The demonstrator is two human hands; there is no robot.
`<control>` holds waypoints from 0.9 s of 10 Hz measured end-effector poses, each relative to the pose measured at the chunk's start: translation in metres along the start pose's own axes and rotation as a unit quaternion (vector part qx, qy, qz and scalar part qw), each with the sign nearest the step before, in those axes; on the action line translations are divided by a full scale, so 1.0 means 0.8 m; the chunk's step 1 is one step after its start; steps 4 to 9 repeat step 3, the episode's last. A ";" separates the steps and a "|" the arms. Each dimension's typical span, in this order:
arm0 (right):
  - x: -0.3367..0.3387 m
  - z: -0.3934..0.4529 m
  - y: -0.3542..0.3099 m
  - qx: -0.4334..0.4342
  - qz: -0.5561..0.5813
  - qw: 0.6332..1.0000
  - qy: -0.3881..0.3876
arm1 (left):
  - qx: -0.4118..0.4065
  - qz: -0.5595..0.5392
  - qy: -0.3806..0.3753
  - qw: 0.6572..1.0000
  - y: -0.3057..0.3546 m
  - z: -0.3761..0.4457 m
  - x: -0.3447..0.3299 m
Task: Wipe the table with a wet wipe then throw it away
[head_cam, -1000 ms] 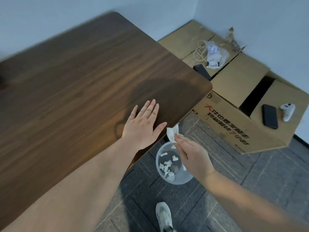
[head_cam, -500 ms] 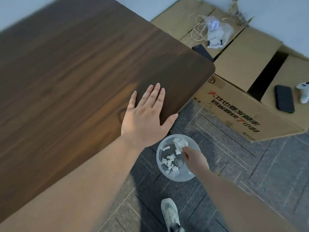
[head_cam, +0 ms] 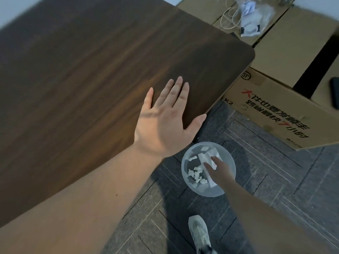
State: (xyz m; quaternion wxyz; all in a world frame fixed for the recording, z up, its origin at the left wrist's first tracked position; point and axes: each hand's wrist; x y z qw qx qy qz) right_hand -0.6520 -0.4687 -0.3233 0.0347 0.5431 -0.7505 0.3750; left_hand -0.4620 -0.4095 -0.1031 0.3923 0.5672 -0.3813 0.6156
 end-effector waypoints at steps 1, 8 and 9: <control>0.011 -0.009 -0.010 0.011 -0.015 1.000 -0.001 | 0.000 0.001 -0.007 1.000 -0.001 0.000 0.003; 0.059 -0.048 -0.061 0.063 -0.016 0.998 -0.015 | -0.006 0.016 -0.047 0.999 0.000 0.000 0.008; 0.059 -0.048 -0.061 0.063 -0.016 0.998 -0.015 | -0.006 0.016 -0.047 0.999 0.000 0.000 0.008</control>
Point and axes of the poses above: each hand's wrist, its own z-axis towards the middle knuckle, its own x-axis out of the back of the hand, y = z × x, and after that the axes turned 11 degrees about z, right-handed
